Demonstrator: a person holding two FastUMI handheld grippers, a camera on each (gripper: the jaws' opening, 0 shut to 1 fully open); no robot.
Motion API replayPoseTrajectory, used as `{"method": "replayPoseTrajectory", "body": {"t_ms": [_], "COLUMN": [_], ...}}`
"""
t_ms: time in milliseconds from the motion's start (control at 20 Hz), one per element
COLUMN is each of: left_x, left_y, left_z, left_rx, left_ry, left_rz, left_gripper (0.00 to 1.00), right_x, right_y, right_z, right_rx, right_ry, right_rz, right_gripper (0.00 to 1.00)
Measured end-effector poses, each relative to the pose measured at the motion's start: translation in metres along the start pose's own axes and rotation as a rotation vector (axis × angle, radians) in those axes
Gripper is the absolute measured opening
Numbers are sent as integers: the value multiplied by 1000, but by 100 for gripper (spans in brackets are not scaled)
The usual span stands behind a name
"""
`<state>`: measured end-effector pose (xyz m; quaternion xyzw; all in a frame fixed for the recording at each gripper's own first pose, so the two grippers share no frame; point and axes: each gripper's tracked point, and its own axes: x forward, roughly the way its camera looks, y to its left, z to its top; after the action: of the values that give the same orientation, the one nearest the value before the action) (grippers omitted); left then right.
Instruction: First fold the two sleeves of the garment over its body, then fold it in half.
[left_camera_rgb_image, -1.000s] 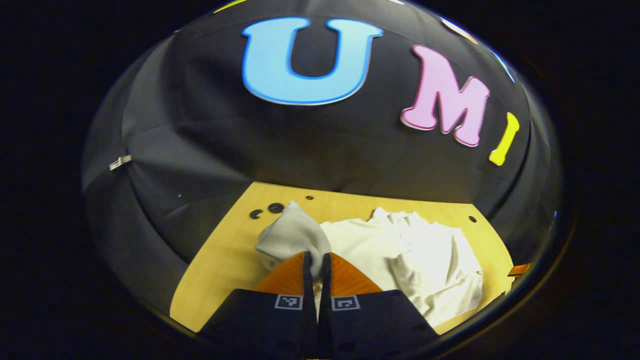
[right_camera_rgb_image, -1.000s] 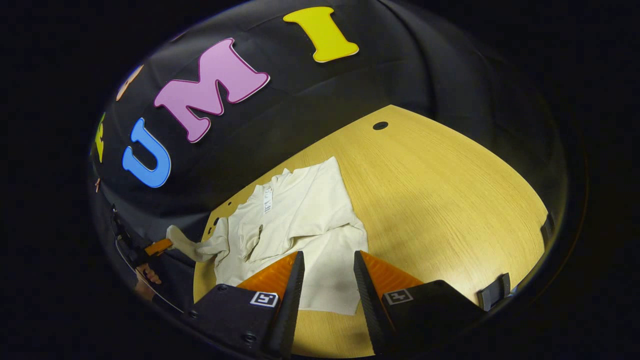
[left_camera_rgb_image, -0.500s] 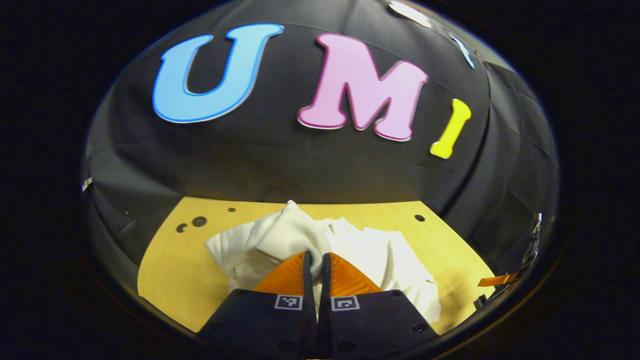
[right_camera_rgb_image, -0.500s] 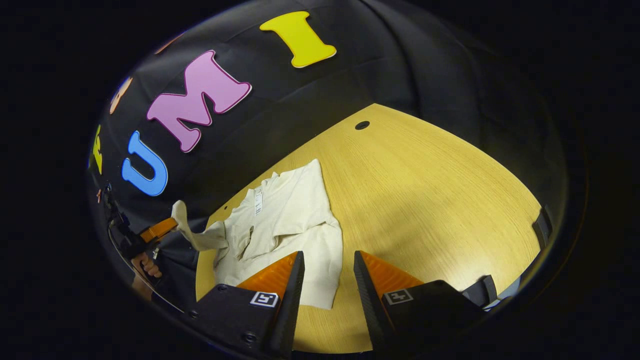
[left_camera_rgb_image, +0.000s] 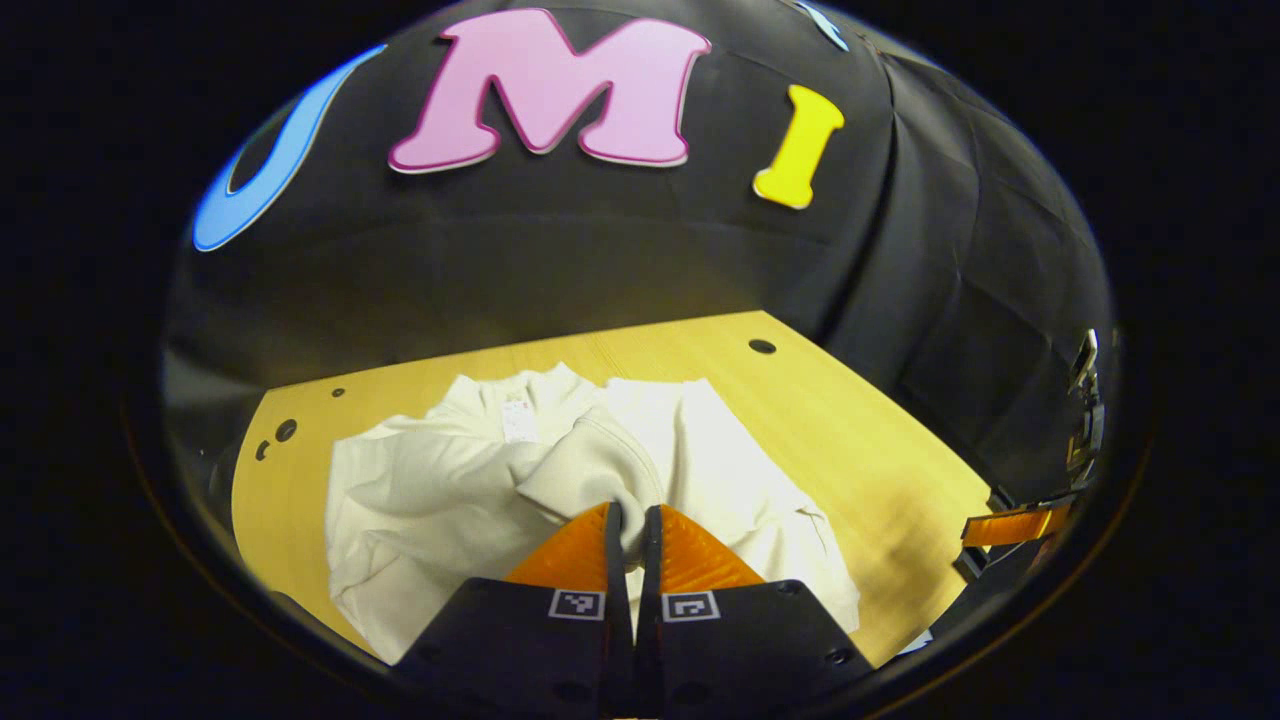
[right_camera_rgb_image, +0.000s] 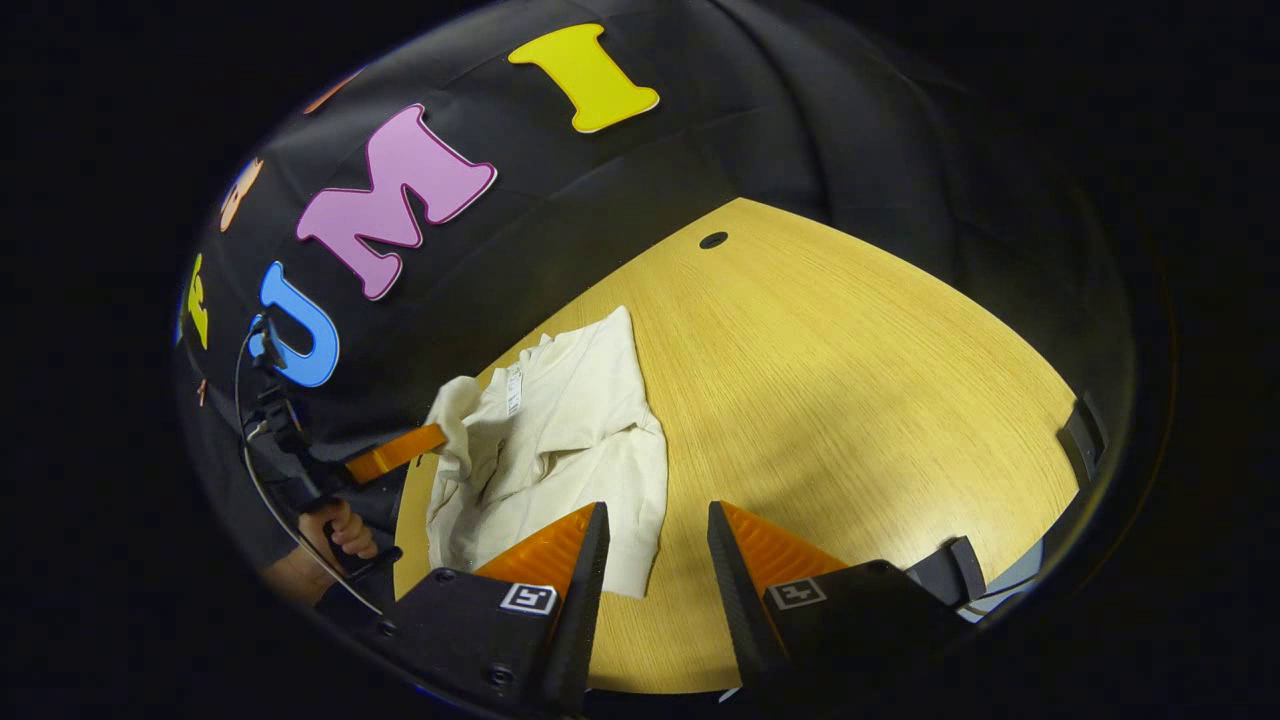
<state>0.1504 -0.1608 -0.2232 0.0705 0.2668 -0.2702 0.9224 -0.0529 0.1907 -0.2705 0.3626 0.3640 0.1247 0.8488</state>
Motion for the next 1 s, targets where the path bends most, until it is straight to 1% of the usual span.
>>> {"method": "replayPoseTrajectory", "body": {"t_ms": [150,250,400,500,550,600,650,750,850,900,950,1000], "left_x": [25,35,50,58,57,58,56,50,37,28,20,9], "left_y": [-5,-5,-4,-5,-4,-5,-2,-3,1,6,9,14], "left_z": [-24,-41,-69,-84,-89,-92,-92,-92,-91,-91,-91,-92], "left_rx": [46,63,45,23,8,-6,-16,-29,-33,-34,-37,-48], "left_ry": [61,103,182,223,242,250,250,248,232,223,216,209], "left_rz": [9,27,26,8,4,0,4,-4,4,9,12,11], "left_gripper": [6,6,7,12,21,26,34,53,63,65,71,73], "right_x": [4,5,10,12,13,14,16,17,20,19,20,22], "right_y": [1,0,2,5,6,6,7,7,8,8,10,12], "right_z": [-8,-15,-24,-26,-28,-29,-31,-36,-43,-46,-49,-53], "right_rx": [1,-6,-18,-26,-28,-30,-33,-44,-58,-62,-64,-65], "right_ry": [11,23,40,45,48,49,51,57,68,74,79,85], "right_rz": [-2,-5,-8,-9,-11,-16,-19,-30,-40,-43,-47,-50], "right_gripper": [61,61,61,61,61,61,61,61,61,62,61,61]}}
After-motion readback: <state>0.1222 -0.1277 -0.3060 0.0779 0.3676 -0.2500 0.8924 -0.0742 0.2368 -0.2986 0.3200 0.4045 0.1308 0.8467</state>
